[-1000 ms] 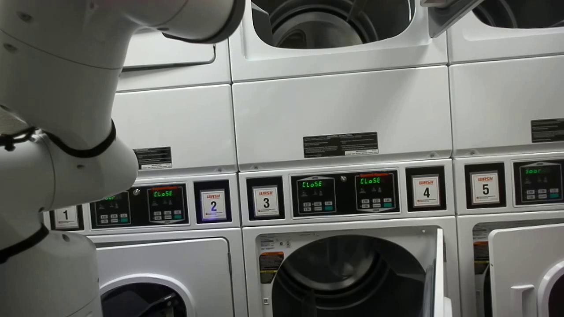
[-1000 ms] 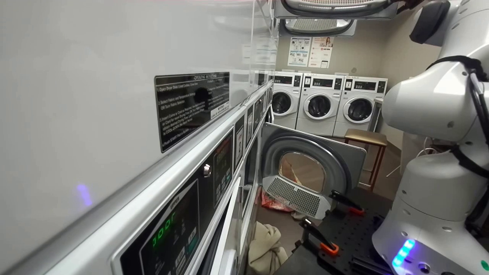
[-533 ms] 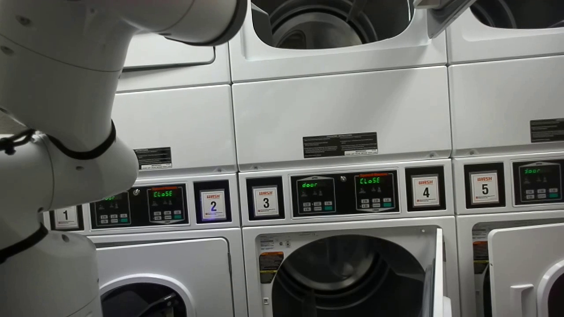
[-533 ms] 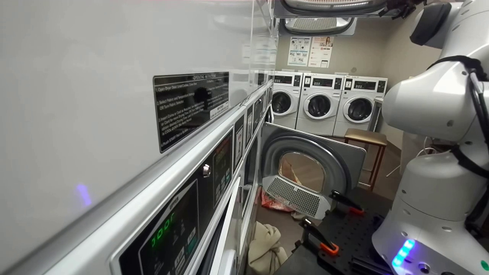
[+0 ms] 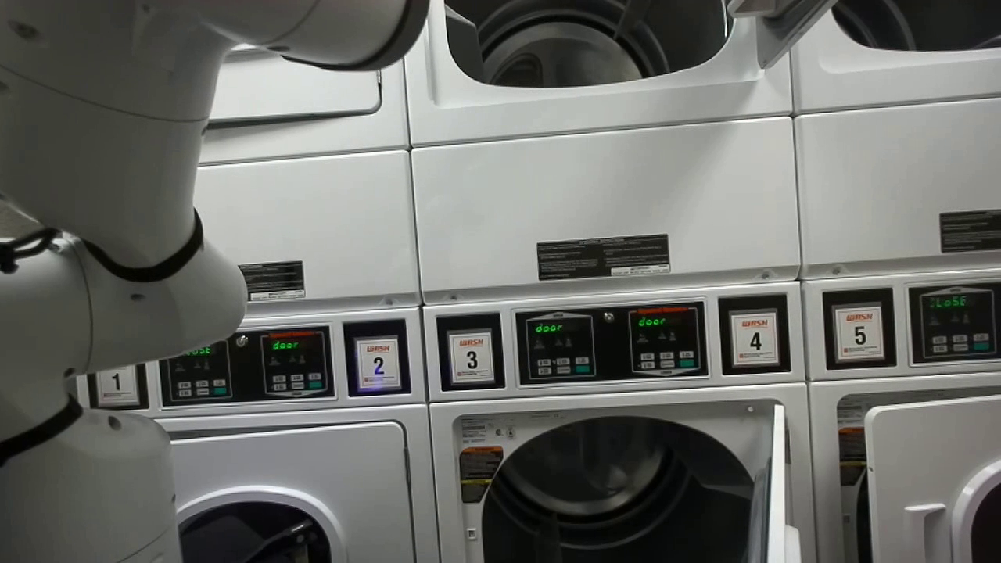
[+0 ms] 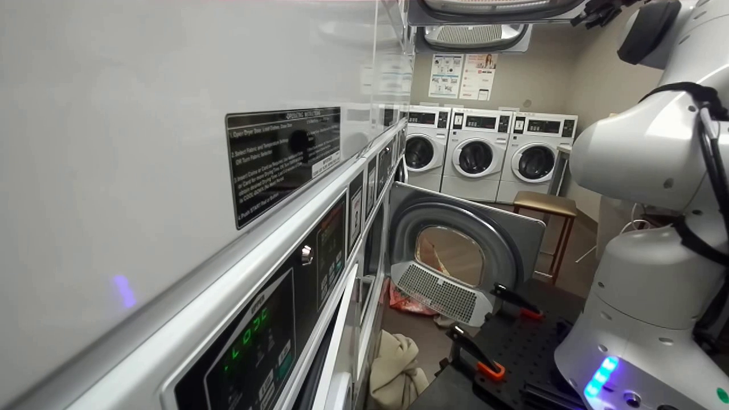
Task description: Close the washing machine door
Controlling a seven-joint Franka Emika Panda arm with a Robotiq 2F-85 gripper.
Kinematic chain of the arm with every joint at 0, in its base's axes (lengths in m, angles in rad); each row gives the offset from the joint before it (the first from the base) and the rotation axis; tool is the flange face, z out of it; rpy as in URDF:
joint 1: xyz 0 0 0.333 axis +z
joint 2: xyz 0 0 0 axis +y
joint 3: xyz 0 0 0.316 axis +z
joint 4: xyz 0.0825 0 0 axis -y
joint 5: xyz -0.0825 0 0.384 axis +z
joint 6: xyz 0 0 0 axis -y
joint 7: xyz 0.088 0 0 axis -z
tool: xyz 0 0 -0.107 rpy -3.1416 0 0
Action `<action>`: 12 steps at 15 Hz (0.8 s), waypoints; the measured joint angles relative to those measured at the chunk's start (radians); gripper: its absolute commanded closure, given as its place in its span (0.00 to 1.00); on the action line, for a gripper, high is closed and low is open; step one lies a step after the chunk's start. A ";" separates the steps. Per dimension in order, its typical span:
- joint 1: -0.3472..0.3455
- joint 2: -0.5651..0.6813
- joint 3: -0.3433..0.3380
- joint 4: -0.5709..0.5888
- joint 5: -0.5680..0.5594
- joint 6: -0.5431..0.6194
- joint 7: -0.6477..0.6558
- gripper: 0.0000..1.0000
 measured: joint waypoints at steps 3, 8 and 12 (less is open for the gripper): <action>-0.013 -0.020 0.004 0.007 0.000 -0.047 -0.080 0.00; -0.043 -0.096 0.014 0.025 0.001 -0.160 -0.170 0.00; -0.063 -0.162 0.017 0.055 0.005 -0.305 -0.188 0.00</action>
